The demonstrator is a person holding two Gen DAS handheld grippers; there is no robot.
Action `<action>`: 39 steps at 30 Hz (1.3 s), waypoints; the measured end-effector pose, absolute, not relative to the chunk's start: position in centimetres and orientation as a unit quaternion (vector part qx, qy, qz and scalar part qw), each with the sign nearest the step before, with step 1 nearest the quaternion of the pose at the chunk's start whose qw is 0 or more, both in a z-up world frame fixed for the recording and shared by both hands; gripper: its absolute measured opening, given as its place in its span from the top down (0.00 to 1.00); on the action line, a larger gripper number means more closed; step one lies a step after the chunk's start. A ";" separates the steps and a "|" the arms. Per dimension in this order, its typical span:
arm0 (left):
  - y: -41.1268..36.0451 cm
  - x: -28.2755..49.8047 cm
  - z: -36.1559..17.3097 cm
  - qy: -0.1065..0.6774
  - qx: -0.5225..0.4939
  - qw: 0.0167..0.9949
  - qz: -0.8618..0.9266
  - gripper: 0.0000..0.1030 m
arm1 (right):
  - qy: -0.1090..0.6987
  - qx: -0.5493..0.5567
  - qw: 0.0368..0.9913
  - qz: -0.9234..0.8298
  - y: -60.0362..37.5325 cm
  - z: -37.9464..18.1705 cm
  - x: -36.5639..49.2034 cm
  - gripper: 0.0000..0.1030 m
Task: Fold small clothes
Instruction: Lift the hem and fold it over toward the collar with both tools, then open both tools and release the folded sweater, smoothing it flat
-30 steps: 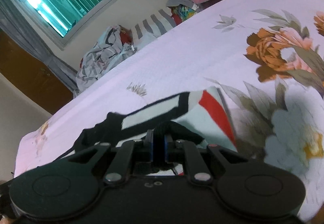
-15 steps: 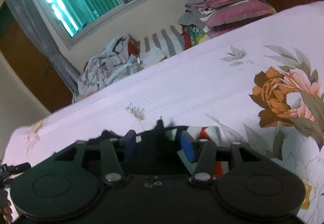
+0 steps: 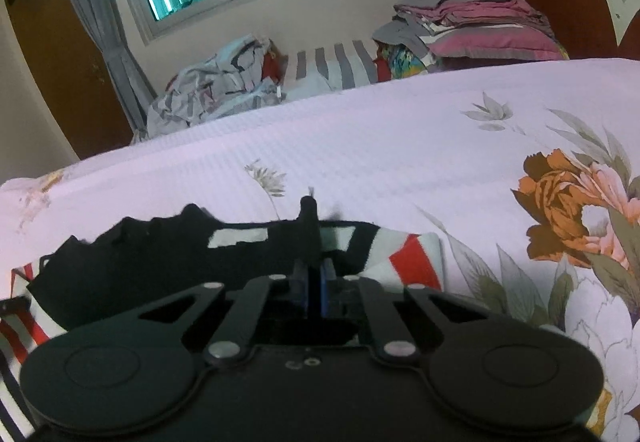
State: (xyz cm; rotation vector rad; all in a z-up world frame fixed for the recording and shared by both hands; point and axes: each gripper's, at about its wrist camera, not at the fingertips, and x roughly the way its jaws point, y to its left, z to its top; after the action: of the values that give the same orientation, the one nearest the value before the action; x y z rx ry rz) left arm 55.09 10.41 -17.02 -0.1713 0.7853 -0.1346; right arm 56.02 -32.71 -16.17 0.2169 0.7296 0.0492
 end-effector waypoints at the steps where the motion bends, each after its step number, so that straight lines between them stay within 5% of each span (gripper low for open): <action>1: 10.6 54.6 -17.1 0.382 -0.084 0.918 -0.067 0.93 | 0.355 0.107 0.928 0.027 -32.8 -16.2 56.0 0.94; 5: 11.3 53.6 -17.6 0.387 -0.098 0.915 -0.063 0.93 | 0.359 0.111 0.927 0.014 -33.3 -16.7 56.3 0.94; 7: 11.2 53.5 -17.4 0.388 -0.102 0.913 -0.070 0.93 | 0.357 0.119 0.927 0.002 -33.9 -16.9 56.2 0.81; 10: 11.0 53.7 -17.3 0.391 -0.103 0.912 -0.073 0.92 | 0.358 0.145 0.922 0.013 -34.4 -16.8 55.8 0.79; 12: 11.0 54.0 -17.3 0.391 -0.111 0.910 -0.078 0.71 | 0.359 0.147 0.921 0.017 -34.5 -16.9 55.6 0.76; 14: 10.6 54.2 -17.1 0.385 -0.121 0.910 -0.091 0.28 | 0.359 0.147 0.922 0.021 -34.5 -16.9 55.3 0.71; 16: 9.6 54.4 -16.9 0.382 -0.102 0.913 -0.097 0.24 | 0.360 0.147 0.921 0.023 -34.5 -16.9 55.2 0.70; 19: 8.7 55.0 -17.3 0.395 -0.090 0.908 -0.103 0.30 | 0.362 0.141 0.921 0.023 -34.5 -16.9 55.1 0.70; 23: 10.0 54.6 -17.2 0.400 -0.103 0.908 -0.074 0.95 | 0.364 0.120 0.923 0.021 -33.8 -16.9 55.4 0.76; 31: 12.3 51.8 -17.9 0.403 -0.112 0.906 -0.072 0.95 | 0.361 0.105 0.926 0.030 -32.8 -16.9 55.8 0.94; 39: 11.1 54.2 -17.4 0.391 -0.098 0.914 -0.049 0.92 | 0.346 0.069 0.935 -0.034 -33.6 -17.6 55.4 0.98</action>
State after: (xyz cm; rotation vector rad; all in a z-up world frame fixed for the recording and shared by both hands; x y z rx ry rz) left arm 54.22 11.13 -17.39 -0.2020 0.8056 -0.1002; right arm 55.38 -33.59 -17.59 0.1414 0.7083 -0.0700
